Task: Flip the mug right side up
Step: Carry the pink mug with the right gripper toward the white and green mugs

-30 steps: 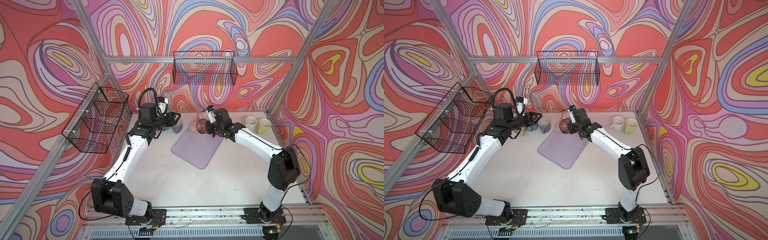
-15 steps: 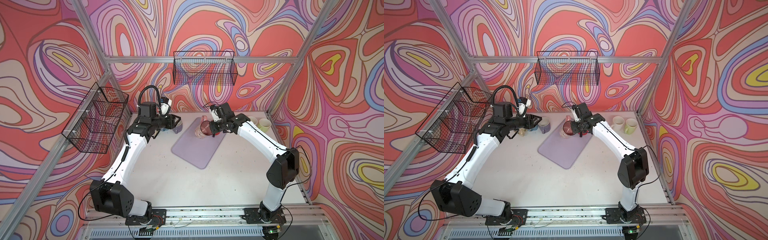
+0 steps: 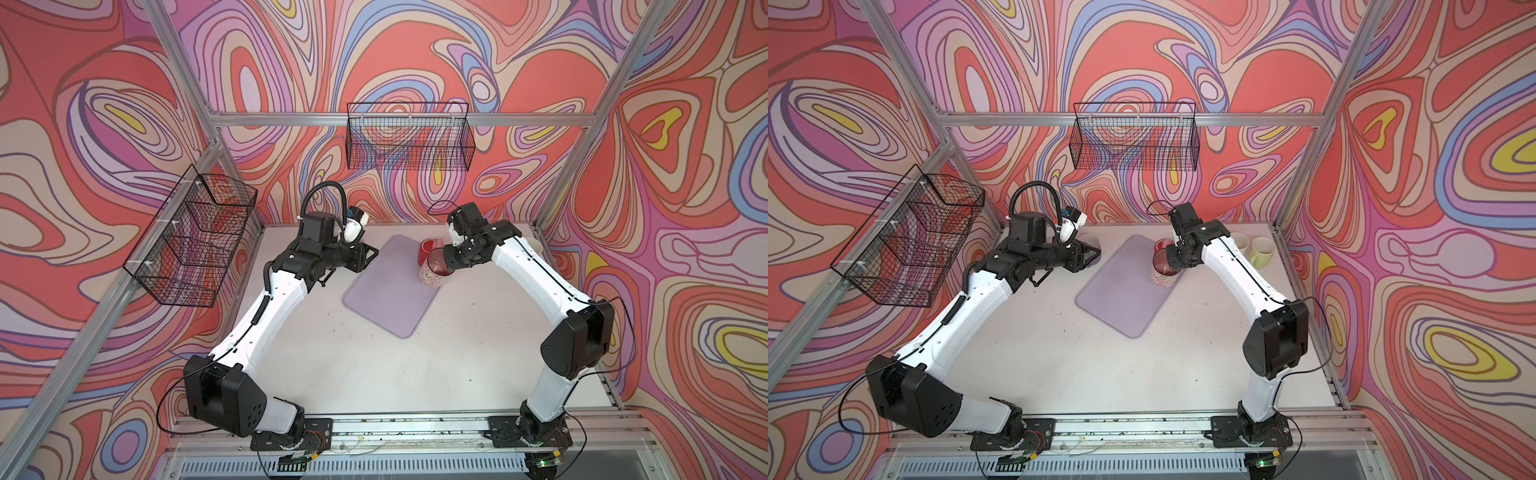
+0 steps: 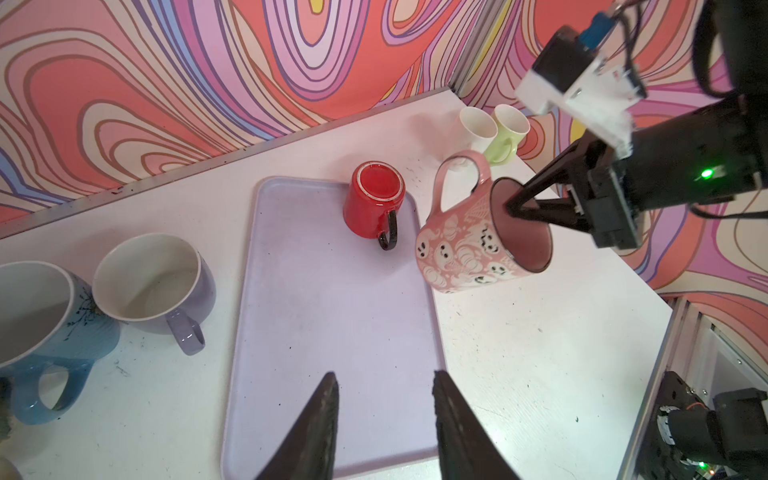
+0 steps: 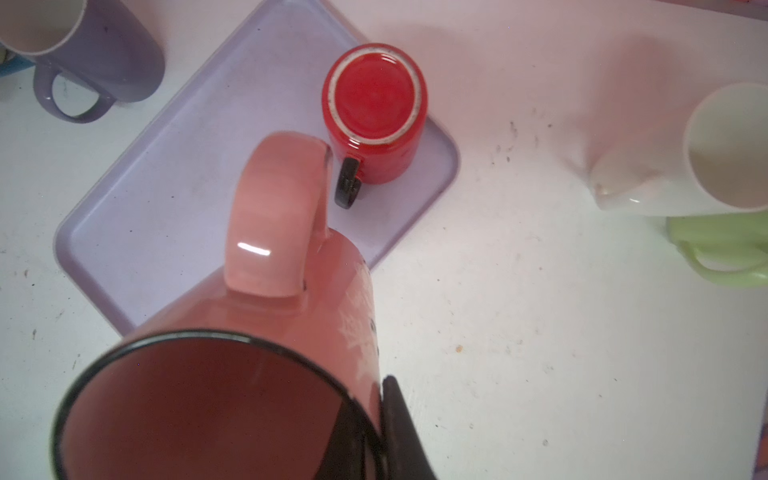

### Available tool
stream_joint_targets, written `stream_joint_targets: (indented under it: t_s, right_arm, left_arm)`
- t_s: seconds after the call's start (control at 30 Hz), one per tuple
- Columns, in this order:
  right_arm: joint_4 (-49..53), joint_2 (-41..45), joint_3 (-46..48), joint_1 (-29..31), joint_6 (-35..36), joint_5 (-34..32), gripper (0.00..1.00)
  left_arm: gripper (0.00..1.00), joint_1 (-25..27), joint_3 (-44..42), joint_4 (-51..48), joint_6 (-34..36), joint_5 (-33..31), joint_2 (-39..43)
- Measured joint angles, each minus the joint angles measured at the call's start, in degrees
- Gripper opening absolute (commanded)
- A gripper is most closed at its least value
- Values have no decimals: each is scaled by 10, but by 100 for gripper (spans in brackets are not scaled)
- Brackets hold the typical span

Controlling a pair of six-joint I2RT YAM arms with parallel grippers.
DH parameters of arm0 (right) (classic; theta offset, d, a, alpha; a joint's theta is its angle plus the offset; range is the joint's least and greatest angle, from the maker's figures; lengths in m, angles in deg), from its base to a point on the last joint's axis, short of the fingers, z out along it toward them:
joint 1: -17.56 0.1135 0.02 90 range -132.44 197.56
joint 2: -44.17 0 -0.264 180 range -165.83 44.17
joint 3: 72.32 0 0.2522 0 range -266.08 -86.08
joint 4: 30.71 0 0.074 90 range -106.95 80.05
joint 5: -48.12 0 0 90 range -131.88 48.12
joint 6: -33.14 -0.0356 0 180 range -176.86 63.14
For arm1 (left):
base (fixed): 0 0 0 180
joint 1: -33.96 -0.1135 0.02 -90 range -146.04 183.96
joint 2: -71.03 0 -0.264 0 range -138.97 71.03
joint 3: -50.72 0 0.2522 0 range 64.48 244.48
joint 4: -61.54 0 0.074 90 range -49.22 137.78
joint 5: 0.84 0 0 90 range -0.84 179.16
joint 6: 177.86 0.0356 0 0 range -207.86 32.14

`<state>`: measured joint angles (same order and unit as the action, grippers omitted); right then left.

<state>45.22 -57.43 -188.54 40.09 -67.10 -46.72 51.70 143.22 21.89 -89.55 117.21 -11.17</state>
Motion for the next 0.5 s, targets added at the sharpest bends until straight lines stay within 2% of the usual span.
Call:
stream_joint_targets:
  t_s: [0.3, 0.5]
  right_arm:
    - [17, 74, 39, -70, -29, -22, 0]
    - [21, 81, 68, -125, -41, -19, 0]
  left_arm:
    - [40, 0, -23, 17, 2, 2, 0]
    - [40, 0, -35, 27, 2, 6, -1]
